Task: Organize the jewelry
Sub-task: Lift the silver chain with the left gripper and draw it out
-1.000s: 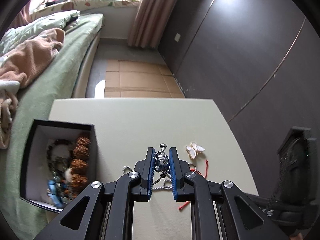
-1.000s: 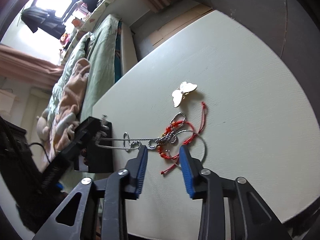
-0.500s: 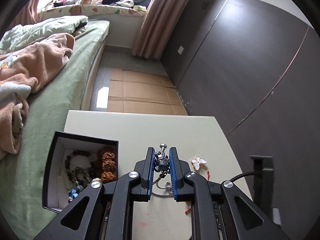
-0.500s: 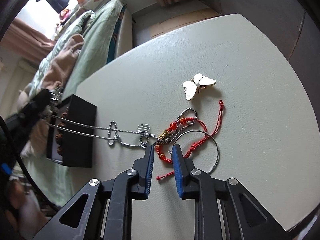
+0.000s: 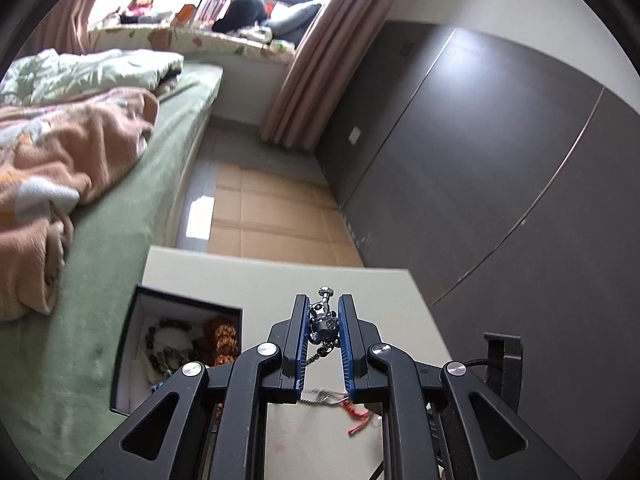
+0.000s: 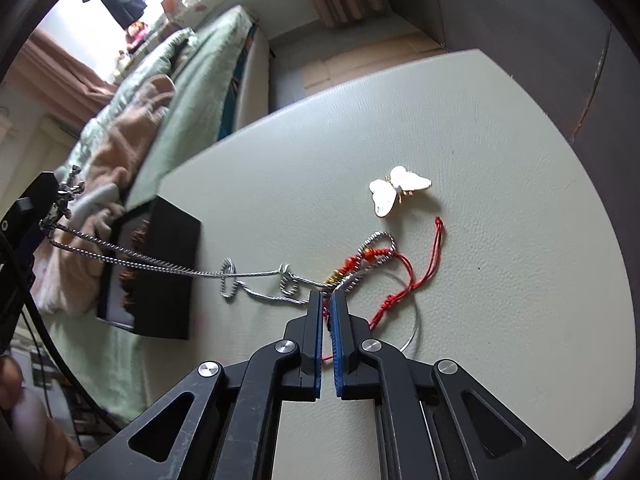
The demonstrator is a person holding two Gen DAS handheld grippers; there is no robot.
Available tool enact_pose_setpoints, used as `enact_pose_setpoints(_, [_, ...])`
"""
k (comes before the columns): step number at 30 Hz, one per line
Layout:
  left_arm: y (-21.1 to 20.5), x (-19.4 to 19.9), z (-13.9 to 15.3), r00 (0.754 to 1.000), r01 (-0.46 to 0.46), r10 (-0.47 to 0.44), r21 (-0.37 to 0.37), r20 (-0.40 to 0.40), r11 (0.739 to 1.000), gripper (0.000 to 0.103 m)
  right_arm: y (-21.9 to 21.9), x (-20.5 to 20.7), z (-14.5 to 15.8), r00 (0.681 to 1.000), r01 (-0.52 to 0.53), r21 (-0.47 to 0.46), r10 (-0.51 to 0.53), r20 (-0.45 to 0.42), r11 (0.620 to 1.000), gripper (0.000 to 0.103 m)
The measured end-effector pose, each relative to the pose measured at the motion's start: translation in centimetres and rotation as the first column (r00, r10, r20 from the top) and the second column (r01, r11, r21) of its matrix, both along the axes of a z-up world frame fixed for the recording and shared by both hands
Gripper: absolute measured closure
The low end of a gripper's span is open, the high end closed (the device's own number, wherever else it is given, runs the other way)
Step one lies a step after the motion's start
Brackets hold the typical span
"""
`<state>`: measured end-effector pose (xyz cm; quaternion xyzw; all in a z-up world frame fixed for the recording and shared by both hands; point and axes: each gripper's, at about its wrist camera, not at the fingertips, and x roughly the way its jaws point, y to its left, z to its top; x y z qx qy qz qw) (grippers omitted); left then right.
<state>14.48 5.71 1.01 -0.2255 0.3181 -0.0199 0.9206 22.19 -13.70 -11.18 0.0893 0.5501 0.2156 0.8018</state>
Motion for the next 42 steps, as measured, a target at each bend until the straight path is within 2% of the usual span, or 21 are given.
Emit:
enact_pose_setpoints(12, [0.6, -2.3, 6.3, 0.991, 0.009, -0.01, 0.002, 0.137, 1.0, 0.088, -1.6, -0.7, 3.3, 0.998, 0.039, 0.137, -0.046, 0.051, 0.99, 0.098])
enact_pose_setpoints(23, [-0.4, -3.5, 14.8, 0.972, -0.019, -0.013, 0.133, 0.234, 0.991, 0.088, -1.1, -0.1, 4.7, 0.995, 0.028, 0.211, -0.046, 0.085, 0.977, 0.098])
enact_pose_setpoints(32, [-0.7, -5.7, 21.5, 0.948, -0.083, -0.004, 0.261, 0.317, 0.962, 0.088, -0.3, -0.2, 4.6, 0.996, 0.004, 0.216, -0.024, 0.088, 0.976, 0.098])
enact_pose_setpoints(38, [0.4, -6.0, 23.2, 0.943, -0.122, 0.017, 0.299, 0.331, 0.946, 0.088, 0.3, -0.4, 3.8, 0.998, -0.02, 0.223, 0.006, 0.064, 0.975, 0.098])
enact_pose_setpoints(42, [1.3, -5.6, 22.7, 0.945, -0.136, 0.034, 0.298, 0.325, 0.945, 0.088, 0.7, -0.7, 3.7, 0.998, -0.031, 0.214, 0.017, 0.068, 0.976, 0.098])
